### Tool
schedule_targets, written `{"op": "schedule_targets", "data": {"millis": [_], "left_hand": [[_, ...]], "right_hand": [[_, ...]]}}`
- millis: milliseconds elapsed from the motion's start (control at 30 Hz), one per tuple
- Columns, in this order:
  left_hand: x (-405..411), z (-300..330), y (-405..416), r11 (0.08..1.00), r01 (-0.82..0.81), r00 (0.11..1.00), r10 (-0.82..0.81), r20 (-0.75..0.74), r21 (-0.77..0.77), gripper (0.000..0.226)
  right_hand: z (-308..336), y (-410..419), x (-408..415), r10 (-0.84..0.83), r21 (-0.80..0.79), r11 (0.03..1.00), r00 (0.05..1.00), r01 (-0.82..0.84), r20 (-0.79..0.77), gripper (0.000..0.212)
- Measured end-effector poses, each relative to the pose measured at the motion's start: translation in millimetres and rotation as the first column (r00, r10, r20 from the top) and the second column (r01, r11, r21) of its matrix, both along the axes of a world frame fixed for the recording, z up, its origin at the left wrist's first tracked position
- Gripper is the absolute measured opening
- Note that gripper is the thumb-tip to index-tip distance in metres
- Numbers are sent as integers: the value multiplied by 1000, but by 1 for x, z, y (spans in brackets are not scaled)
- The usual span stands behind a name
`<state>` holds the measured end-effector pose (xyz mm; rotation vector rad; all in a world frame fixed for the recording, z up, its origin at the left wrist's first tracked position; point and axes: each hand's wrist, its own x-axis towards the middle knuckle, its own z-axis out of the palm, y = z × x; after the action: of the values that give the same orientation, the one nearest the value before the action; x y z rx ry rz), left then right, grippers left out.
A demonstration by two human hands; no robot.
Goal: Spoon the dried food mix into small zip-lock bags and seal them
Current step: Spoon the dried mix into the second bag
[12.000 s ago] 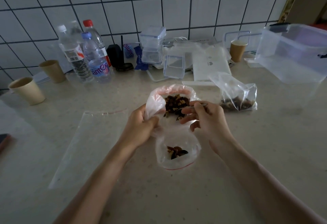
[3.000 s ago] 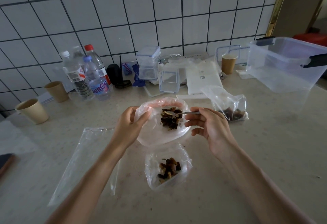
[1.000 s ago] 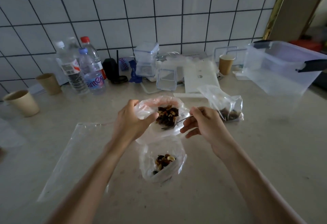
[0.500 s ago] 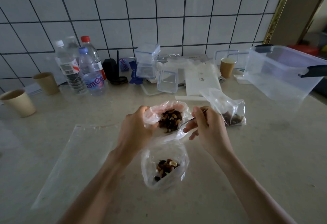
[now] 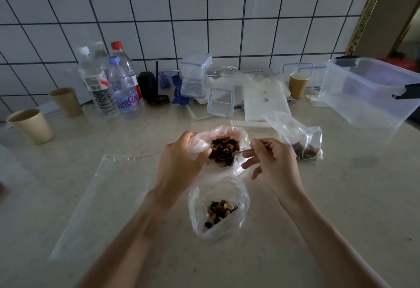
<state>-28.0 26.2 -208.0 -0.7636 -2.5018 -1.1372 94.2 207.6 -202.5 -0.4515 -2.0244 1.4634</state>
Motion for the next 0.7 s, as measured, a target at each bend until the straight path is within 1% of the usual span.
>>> {"op": "schedule_targets", "data": {"millis": [133,200,267,300,367,467,600,700], "left_hand": [[2,1,0,999,33,999,-33,12,29,36],[2,1,0,999,43,999,-43,6,29,32],[1,1,0,998,44,999,-45,20,45,33],[0,0,-1,997,47,998,-49,27,57,33],[-1,-3,-1,996,55,998,-57,23,67,29],[-3,-6,-1,995,50,998,-54,41,81,27],[-4,-6,-1,992,48,996,-57,75,114,36],[-3,-4,-1,989,41,994,-54,92,142,37]], "right_hand": [[-7,-7,-4,57,7,998,998,-58,20,17],[-9,-9,-6,54,30,998,998,-55,29,16],[-9,-9,-7,45,15,999,999,-45,31,17],[-8,-8,-6,45,-22,999,999,-44,28,17],[-6,-9,-5,56,-153,987,998,-51,26,20],[-1,-12,-3,78,-329,942,997,-68,16,26],[6,-13,-2,92,-438,894,996,-89,-15,31],[7,-11,0,92,-504,858,995,-100,-42,31]]}}
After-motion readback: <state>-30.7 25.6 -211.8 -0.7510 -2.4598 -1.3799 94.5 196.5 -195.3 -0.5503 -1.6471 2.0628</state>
